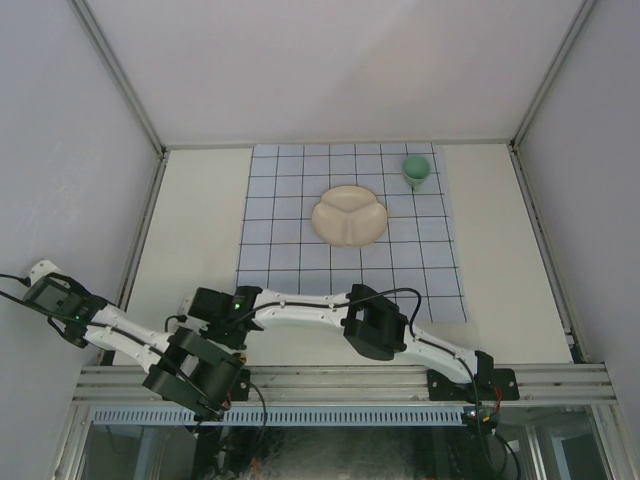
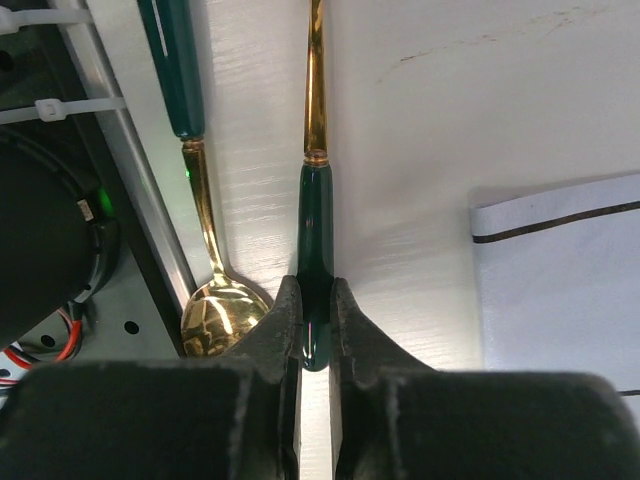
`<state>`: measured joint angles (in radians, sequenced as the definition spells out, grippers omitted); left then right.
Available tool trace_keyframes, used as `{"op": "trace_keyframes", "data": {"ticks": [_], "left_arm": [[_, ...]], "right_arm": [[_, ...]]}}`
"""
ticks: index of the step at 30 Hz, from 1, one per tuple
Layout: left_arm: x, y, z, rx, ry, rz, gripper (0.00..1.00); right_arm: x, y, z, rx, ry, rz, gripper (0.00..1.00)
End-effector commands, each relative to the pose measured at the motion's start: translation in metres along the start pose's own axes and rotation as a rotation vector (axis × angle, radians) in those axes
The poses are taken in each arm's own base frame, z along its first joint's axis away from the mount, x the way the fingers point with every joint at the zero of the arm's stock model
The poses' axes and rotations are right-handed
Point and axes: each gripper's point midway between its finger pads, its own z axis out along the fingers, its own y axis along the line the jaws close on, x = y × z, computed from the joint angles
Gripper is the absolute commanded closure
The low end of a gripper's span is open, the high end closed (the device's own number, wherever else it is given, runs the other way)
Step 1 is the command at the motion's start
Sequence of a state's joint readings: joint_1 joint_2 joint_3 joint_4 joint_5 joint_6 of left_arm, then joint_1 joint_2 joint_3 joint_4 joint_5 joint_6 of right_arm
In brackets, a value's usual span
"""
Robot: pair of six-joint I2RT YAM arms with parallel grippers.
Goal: Set the dinner table for one person
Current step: Pick up the fork at the center of the board, then place the fork at the napkin.
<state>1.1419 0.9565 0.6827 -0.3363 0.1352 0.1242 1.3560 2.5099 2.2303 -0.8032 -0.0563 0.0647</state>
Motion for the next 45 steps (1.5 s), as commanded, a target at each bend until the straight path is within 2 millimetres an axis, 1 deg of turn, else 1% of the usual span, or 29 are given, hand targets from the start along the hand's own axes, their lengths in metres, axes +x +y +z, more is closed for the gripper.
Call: {"op": "trace_keyframes", "data": {"ticks": [1,4,6,8,12,16,18,21,23,24,25,28,32,36,40,43,45], "left_arm": [[-0.003,0.0,0.003,0.01,-0.026,0.008,0.66],[-0.005,0.001,0.003,0.006,-0.032,0.006,0.66],[-0.007,0.001,0.003,0.002,-0.036,0.002,0.66],[-0.01,0.002,0.001,-0.002,-0.041,0.003,0.66],[-0.012,0.002,-0.001,0.0,-0.044,0.002,0.66],[-0.012,0.001,-0.002,0.003,-0.044,0.003,0.66],[-0.013,0.001,-0.002,0.005,-0.044,0.003,0.66],[-0.015,0.002,-0.002,0.002,-0.045,0.007,0.66],[-0.017,0.002,-0.002,0.001,-0.046,0.007,0.66],[-0.017,0.002,-0.002,0.0,-0.045,0.003,0.66],[-0.017,0.002,-0.002,0.003,-0.045,0.002,0.66],[-0.015,0.0,-0.002,0.01,-0.043,-0.001,0.66],[-0.01,0.001,-0.001,0.005,-0.037,0.006,0.66],[-0.009,0.002,-0.002,-0.001,-0.036,0.013,0.66],[-0.01,0.001,-0.003,0.002,-0.04,0.012,0.66],[-0.009,0.002,-0.003,-0.001,-0.039,0.016,0.66],[-0.008,0.003,-0.003,-0.007,-0.039,0.019,0.66]], "right_arm": [[-0.035,-0.021,-0.034,0.041,-0.107,0.052,1.0],[-0.046,-0.031,-0.053,0.071,-0.147,0.094,1.0],[-0.051,-0.041,-0.063,0.112,-0.168,0.132,1.0],[-0.051,-0.053,-0.071,0.157,-0.178,0.186,1.0],[-0.041,-0.071,-0.072,0.221,-0.169,0.286,1.0],[-0.033,-0.095,-0.072,0.314,-0.158,0.336,1.0],[-0.029,-0.109,-0.077,0.36,-0.166,0.37,1.0],[-0.025,-0.136,-0.095,0.548,-0.233,0.446,1.0],[-0.021,-0.146,-0.111,0.705,-0.265,0.515,1.0],[-0.018,-0.149,-0.119,0.774,-0.276,0.552,1.0],[-0.022,-0.15,-0.126,0.819,-0.298,0.59,1.0],[-0.017,-0.148,-0.127,0.854,-0.279,0.634,1.0],[-0.015,-0.157,-0.138,0.901,-0.317,0.711,1.0],[-0.008,-0.162,-0.145,0.921,-0.324,0.805,1.0],[0.003,-0.162,-0.139,0.943,-0.309,0.867,1.0],[0.012,-0.161,-0.131,0.941,-0.283,0.913,1.0],[0.015,-0.164,-0.124,0.945,-0.275,0.924,1.0]]}}
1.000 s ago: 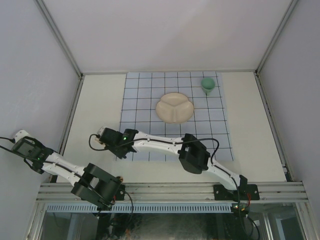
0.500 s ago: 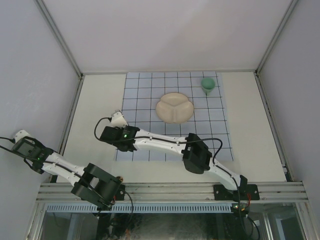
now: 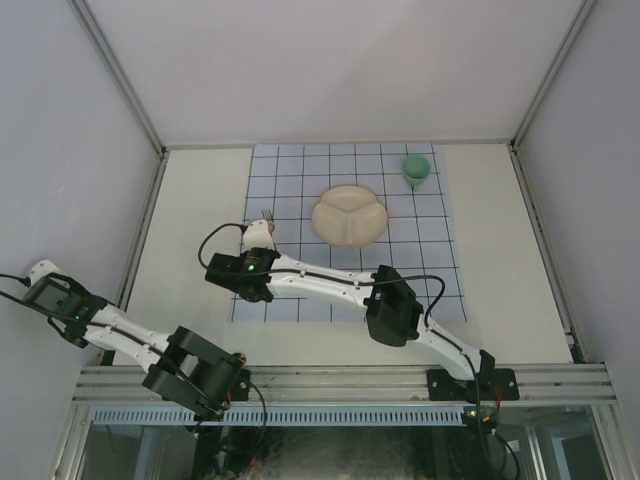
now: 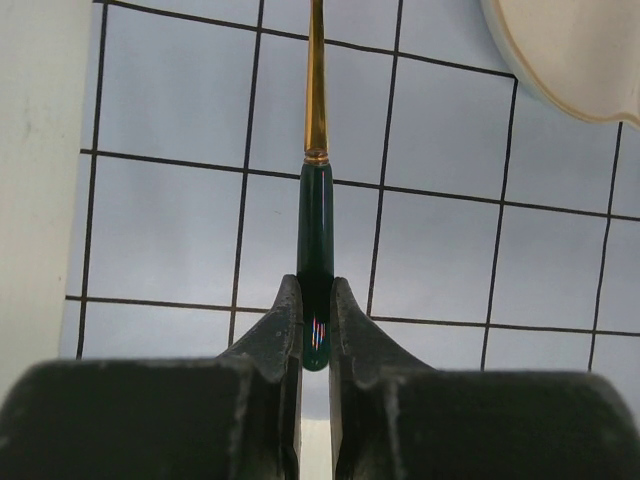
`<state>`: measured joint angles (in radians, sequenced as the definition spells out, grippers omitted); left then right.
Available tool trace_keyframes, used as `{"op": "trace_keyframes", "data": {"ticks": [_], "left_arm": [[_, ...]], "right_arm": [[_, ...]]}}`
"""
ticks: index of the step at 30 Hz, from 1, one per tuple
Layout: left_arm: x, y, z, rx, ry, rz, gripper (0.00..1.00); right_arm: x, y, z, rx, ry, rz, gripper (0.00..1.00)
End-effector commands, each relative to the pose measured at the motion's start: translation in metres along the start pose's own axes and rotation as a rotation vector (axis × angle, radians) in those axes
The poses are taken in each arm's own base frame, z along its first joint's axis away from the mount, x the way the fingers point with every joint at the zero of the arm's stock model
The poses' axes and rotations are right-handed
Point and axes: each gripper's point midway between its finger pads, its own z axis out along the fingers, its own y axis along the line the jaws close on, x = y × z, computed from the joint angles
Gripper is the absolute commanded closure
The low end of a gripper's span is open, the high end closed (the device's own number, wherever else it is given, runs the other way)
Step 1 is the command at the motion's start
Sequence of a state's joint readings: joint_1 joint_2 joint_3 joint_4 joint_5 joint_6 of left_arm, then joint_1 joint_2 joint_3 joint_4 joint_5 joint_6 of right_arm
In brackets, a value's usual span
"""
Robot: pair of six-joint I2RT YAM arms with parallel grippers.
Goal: Set the dinner table for one person
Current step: Place the fork at the napkin.
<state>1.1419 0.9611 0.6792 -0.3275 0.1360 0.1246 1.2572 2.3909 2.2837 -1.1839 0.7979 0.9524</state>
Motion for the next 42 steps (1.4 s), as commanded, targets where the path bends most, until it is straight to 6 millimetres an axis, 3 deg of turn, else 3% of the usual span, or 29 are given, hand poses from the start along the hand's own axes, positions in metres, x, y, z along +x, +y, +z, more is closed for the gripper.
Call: {"op": "trace_keyframes", "data": {"ticks": [1,9,14,18,31,42], "left_arm": [[-0.008,0.003,-0.004,-0.01,-0.036,0.021,0.66],[-0.019,0.004,-0.005,-0.012,-0.066,-0.001,0.67],[-0.031,0.002,-0.011,0.002,-0.091,-0.002,0.66],[-0.03,0.003,-0.009,-0.003,-0.082,0.003,0.66],[-0.028,0.001,-0.007,0.009,-0.074,-0.007,0.66],[-0.026,0.001,-0.004,0.01,-0.065,-0.003,0.66]], "right_arm": [[-0.006,-0.001,0.006,0.035,-0.004,0.105,1.0],[-0.012,-0.001,0.031,0.024,0.063,0.209,1.0],[-0.017,-0.012,0.048,0.055,0.075,0.253,1.0],[-0.009,-0.017,0.06,0.072,0.113,0.257,1.0],[0.033,0.002,0.045,0.039,0.194,0.218,1.0],[0.037,0.002,0.045,0.037,0.21,0.232,1.0]]}}
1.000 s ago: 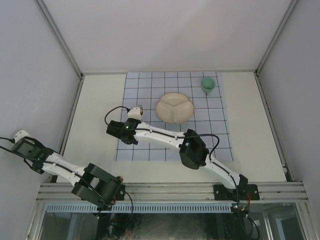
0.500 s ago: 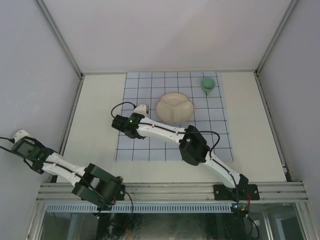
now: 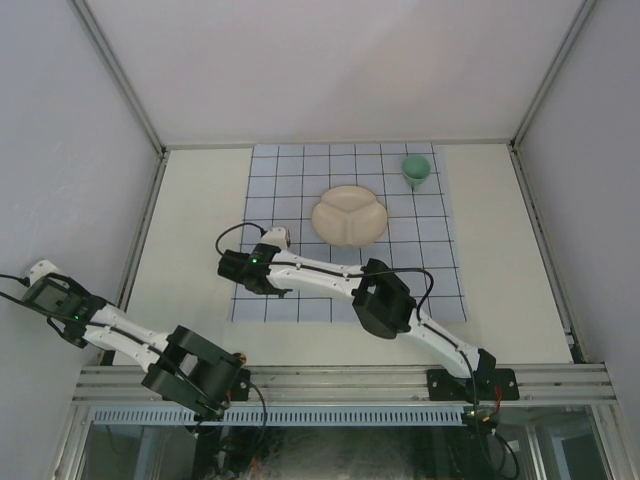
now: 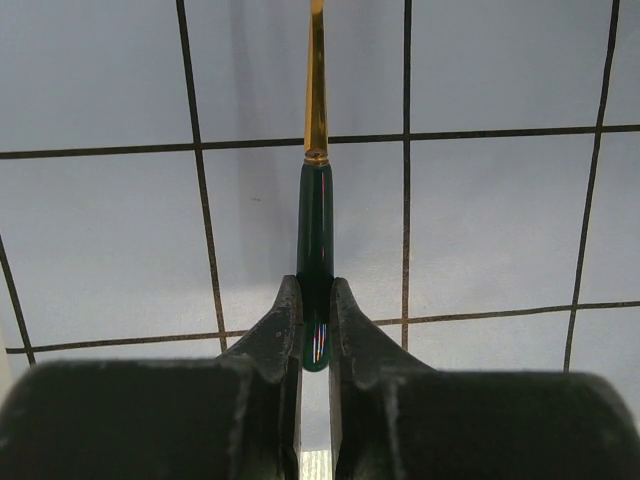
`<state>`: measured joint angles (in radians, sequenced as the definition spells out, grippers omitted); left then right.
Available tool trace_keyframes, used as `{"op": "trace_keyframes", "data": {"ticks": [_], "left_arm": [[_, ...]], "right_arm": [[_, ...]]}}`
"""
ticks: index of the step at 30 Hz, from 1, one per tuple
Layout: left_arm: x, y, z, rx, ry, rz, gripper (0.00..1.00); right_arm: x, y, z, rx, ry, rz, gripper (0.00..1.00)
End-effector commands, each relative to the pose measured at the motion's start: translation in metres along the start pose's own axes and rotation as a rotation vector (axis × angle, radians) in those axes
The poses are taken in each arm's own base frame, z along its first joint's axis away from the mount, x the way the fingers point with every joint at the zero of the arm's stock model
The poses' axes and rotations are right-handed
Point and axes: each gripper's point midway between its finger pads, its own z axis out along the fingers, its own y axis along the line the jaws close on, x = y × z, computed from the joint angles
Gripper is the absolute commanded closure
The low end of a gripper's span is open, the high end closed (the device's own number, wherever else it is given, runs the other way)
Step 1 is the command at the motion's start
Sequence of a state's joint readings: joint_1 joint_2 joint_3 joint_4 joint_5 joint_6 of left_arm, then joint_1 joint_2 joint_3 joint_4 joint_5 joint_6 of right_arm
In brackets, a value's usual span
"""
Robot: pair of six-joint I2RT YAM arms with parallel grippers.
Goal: Set the dinner table for one person
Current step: Place the fork at the napkin.
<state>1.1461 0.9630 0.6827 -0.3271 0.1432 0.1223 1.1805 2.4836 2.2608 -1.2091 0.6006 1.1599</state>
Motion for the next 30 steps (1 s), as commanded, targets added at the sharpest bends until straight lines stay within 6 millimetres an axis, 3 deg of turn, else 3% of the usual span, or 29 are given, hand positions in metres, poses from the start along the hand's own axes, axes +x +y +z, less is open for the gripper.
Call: {"op": "trace_keyframes", "data": {"ticks": [1,30], "left_arm": [[-0.025,0.002,-0.004,0.005,-0.06,0.001,0.66],[-0.023,0.001,-0.002,0.01,-0.059,-0.007,0.66]], "right_arm": [[-0.014,0.002,-0.005,-0.016,-0.022,0.058,1.0],[-0.015,0.008,0.033,-0.023,0.008,0.057,1.0]]}}
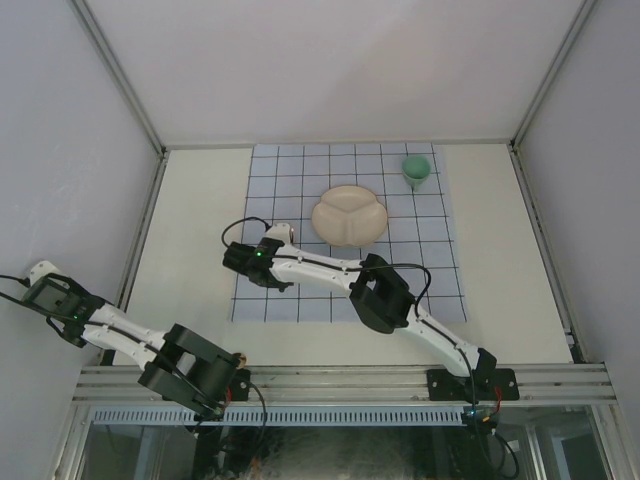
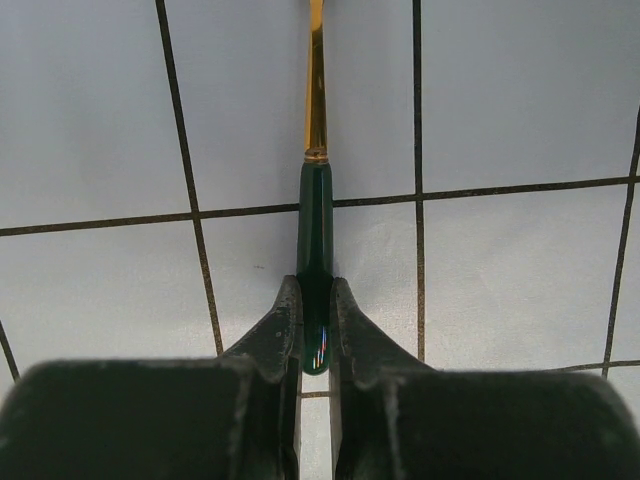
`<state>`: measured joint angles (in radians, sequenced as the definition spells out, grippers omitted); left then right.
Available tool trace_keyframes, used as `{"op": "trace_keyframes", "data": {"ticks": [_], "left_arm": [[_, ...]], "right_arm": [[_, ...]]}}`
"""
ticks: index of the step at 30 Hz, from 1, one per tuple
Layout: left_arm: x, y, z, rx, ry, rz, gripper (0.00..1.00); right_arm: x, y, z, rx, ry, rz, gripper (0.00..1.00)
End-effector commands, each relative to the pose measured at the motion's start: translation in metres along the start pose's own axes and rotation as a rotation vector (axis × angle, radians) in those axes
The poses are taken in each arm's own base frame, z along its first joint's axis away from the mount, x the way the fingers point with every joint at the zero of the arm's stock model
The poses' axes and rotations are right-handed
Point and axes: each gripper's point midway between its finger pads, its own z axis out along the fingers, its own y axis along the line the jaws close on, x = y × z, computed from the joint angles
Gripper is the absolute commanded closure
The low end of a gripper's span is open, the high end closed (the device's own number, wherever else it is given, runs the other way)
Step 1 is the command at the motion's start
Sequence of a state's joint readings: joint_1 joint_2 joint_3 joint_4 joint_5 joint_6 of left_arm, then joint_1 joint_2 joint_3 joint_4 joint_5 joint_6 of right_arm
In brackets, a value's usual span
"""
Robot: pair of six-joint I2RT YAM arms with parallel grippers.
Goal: Set the dinner table for one person
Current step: Place the fork at the napkin.
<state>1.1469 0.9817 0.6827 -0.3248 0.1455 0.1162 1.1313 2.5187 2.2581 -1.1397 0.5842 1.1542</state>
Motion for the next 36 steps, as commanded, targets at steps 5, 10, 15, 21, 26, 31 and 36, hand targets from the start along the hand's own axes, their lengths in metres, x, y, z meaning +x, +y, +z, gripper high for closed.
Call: {"op": "trace_keyframes", "data": {"ticks": [5,10,15,21,26,31,36], "left_arm": [[-0.025,0.001,-0.006,0.007,-0.073,0.002,0.66],[-0.022,0.001,-0.005,0.006,-0.069,0.005,0.66],[-0.022,0.0,-0.006,0.007,-0.071,0.006,0.66],[-0.021,0.001,-0.007,0.005,-0.072,0.012,0.66],[-0.021,0.0,-0.01,0.005,-0.076,0.016,0.66],[-0.022,-0.001,-0.015,0.007,-0.086,0.024,0.66],[-0.021,-0.002,-0.018,0.008,-0.091,0.028,0.66]], "right_arm": [[-0.006,0.006,0.008,-0.032,0.013,0.003,0.91],[-0.008,0.007,0.004,-0.042,0.003,-0.003,0.9],[-0.012,0.01,-0.003,-0.063,-0.024,-0.017,0.65],[-0.016,0.012,-0.012,-0.082,-0.037,-0.02,0.0],[-0.022,0.011,-0.026,-0.096,-0.058,-0.011,0.0],[-0.028,0.012,-0.05,-0.129,-0.097,-0.015,0.0],[-0.038,0.011,-0.09,-0.202,-0.174,-0.046,0.0]]}}
